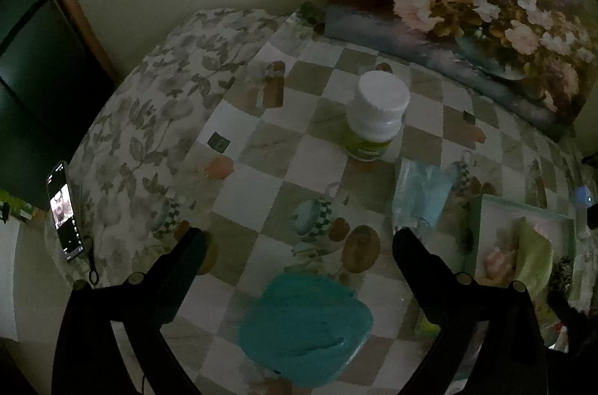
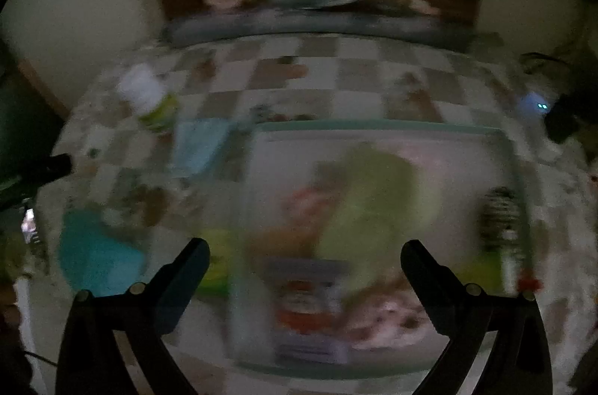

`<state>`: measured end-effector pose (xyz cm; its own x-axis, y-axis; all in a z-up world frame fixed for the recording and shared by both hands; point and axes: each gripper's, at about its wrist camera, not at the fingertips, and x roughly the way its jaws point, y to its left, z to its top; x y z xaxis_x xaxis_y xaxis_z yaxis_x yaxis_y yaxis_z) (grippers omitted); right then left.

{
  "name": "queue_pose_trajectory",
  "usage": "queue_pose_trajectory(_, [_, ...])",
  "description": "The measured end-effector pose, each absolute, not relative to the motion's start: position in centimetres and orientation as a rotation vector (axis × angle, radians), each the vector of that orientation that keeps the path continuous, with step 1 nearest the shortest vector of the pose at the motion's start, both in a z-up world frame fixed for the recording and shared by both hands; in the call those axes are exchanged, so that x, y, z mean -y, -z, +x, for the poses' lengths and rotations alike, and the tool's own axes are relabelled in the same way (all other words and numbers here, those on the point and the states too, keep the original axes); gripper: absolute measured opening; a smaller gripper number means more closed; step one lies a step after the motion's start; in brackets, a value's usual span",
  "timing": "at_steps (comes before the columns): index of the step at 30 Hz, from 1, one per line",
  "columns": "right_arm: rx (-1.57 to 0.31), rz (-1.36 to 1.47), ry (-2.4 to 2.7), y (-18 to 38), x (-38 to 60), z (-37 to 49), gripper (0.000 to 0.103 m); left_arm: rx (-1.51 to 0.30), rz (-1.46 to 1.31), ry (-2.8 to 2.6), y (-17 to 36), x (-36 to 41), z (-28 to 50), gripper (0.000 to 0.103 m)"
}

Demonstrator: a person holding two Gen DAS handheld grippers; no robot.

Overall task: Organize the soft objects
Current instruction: 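Move both open tools from the tray back over the remaining pile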

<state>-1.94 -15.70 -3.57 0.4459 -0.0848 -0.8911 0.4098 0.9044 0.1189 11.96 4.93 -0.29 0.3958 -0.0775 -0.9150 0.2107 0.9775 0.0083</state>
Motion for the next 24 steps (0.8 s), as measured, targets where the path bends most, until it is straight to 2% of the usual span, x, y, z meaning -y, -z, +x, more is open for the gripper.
queue_pose_trajectory(5, [-1.072, 0.409, 0.213, 4.7, 14.2, -0.7, 0.103, -1.171, 0.103, 0.178, 0.9, -5.7, 12.4, 0.1])
queue_pose_trajectory(16, [-1.146, 0.326, 0.08, 6.0, 9.9, 1.6, 0.103, -1.242, 0.058, 0.204, 3.0, -6.1, 13.3, 0.1])
queue_pose_trajectory(19, [-1.174, 0.324, 0.069, 6.7, 9.5, 2.0, 0.093, -1.253, 0.034, 0.199, 3.2, -6.7, 13.6, 0.1])
queue_pose_trajectory(24, [-1.211, 0.311, 0.067, 7.7, 9.3, 2.5, 0.085, -1.257, -0.012, 0.202, 3.3, -7.6, 14.0, 0.1])
